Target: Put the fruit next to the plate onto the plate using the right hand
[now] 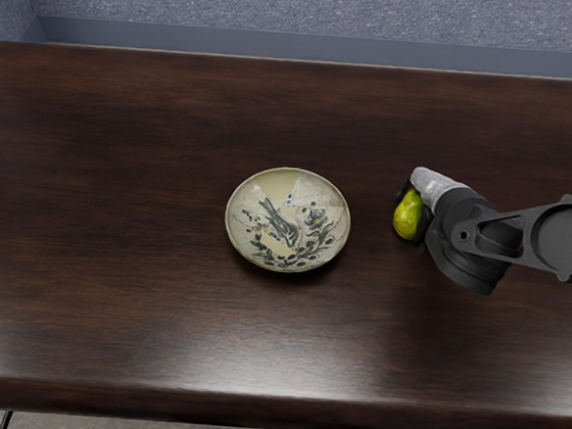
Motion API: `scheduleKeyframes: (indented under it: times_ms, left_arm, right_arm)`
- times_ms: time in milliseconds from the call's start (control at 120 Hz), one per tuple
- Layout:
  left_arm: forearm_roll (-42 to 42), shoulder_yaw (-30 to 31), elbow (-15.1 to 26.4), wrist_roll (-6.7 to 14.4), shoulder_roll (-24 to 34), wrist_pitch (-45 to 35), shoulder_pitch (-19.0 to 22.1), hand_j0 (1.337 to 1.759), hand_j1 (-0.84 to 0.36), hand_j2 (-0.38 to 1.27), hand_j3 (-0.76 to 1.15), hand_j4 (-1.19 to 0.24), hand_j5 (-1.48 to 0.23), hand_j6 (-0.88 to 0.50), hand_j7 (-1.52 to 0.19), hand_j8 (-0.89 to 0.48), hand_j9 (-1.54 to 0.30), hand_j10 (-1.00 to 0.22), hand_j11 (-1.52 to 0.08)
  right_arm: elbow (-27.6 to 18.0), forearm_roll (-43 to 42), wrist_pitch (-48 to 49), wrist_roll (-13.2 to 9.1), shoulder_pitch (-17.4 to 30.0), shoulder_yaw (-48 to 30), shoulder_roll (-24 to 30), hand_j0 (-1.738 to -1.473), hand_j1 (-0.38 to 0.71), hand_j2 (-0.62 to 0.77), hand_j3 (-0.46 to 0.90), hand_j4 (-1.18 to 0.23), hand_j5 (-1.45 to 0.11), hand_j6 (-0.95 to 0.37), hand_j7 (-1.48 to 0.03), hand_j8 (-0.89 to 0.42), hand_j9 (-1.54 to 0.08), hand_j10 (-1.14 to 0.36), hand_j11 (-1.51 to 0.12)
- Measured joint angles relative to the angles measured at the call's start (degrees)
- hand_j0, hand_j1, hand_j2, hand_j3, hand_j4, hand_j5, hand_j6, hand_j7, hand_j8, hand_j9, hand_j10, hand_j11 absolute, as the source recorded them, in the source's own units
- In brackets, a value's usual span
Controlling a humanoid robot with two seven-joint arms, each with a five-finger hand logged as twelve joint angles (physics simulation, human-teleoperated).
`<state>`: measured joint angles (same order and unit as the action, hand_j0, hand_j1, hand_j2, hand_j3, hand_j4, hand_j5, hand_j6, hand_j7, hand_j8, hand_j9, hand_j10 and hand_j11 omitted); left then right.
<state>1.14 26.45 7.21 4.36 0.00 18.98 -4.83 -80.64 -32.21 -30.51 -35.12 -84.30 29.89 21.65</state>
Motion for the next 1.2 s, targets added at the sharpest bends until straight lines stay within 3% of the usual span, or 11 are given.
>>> scheduleKeyframes:
  times_ms: [567, 917, 1200]
  left_arm:
    - [0.0, 0.01, 0.0, 0.0, 0.0, 0.0, 0.0, 1.658, 0.35, 0.0, 0.0, 0.0, 0.0, 0.0, 0.0, 0.0, 0.0, 0.0, 0.0]
    - [-0.02, 0.0, -0.01, 0.0, 0.0, 0.0, 0.0, 1.658, 0.35, 0.0, 0.0, 0.0, 0.0, 0.0, 0.0, 0.0, 0.0, 0.0, 0.0]
    - [0.0, 0.0, -0.19, 0.0, 0.0, 0.0, 0.35, 1.658, 0.35, 0.0, 0.0, 0.0, 0.0, 0.0, 0.0, 0.0, 0.0, 0.0, 0.0]
  right_arm:
    - [-0.64, 0.16, -0.5, 0.11, -1.4, -0.09, -0.04, -1.657, 0.2, 0.19, 0.0, -0.56, -0.77, -0.39, -0.75, -0.38, -0.76, -0.56, -0.76]
    - [-6.01, 5.04, -0.55, 0.12, -10.71, -0.33, 0.8, -1.658, 0.22, 0.21, 0.0, -0.56, -0.78, -0.38, -0.75, -0.36, -0.77, -0.56, -0.77]
    - [-9.39, 12.89, -0.5, 0.13, -19.72, -0.63, -2.05, -1.658, 0.24, 0.25, 0.0, -0.55, -0.79, -0.36, -0.75, -0.35, -0.78, -0.55, -0.79]
